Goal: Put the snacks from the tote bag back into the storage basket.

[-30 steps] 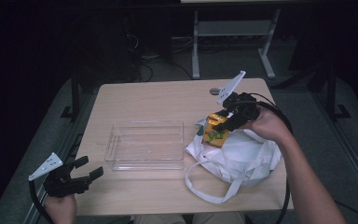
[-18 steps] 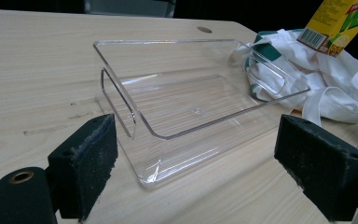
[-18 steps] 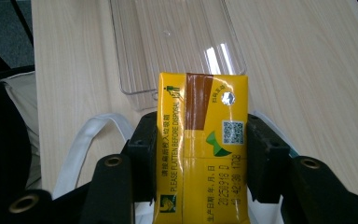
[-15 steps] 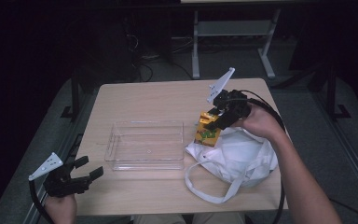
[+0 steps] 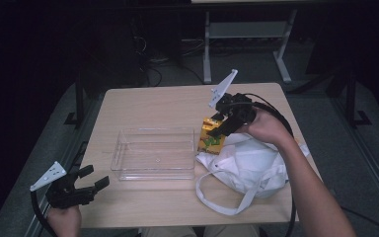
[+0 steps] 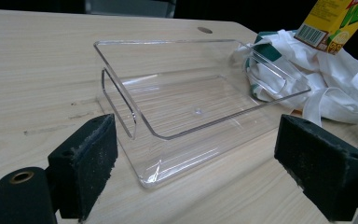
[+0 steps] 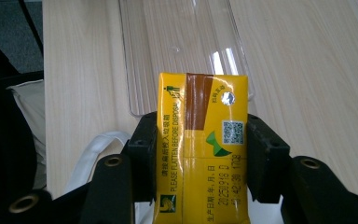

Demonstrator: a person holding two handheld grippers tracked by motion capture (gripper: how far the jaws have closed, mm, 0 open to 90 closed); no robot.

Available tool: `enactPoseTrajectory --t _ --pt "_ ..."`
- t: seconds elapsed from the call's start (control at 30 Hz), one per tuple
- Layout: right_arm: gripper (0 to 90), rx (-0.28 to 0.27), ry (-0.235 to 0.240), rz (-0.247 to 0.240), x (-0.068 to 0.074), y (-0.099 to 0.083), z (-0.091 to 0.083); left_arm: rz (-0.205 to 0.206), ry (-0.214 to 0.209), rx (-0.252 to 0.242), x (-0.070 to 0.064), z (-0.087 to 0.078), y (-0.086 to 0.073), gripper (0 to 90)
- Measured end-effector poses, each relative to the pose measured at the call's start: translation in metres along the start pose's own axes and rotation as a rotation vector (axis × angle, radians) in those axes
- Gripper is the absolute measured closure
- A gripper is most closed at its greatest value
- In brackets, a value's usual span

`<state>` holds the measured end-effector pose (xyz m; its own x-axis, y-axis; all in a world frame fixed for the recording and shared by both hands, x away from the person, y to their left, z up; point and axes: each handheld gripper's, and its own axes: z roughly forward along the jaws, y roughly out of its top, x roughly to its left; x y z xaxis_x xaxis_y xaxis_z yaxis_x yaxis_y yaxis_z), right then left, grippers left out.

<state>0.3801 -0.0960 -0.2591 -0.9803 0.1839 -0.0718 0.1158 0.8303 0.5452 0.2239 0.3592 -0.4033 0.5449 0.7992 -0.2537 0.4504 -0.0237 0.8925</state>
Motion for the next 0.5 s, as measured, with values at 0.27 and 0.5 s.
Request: enactPoseTrajectory --t 0.27,0.5 --pt "52.4 0.005 0.01 -0.012 0.002 0.009 0.007 0.004 0.0 0.0 0.001 -0.001 0.0 12.6" --pt "52.4 -0.002 0.017 -0.031 0.004 0.016 0.011 0.006 0.0 0.001 0.001 -0.001 0.0 12.6"
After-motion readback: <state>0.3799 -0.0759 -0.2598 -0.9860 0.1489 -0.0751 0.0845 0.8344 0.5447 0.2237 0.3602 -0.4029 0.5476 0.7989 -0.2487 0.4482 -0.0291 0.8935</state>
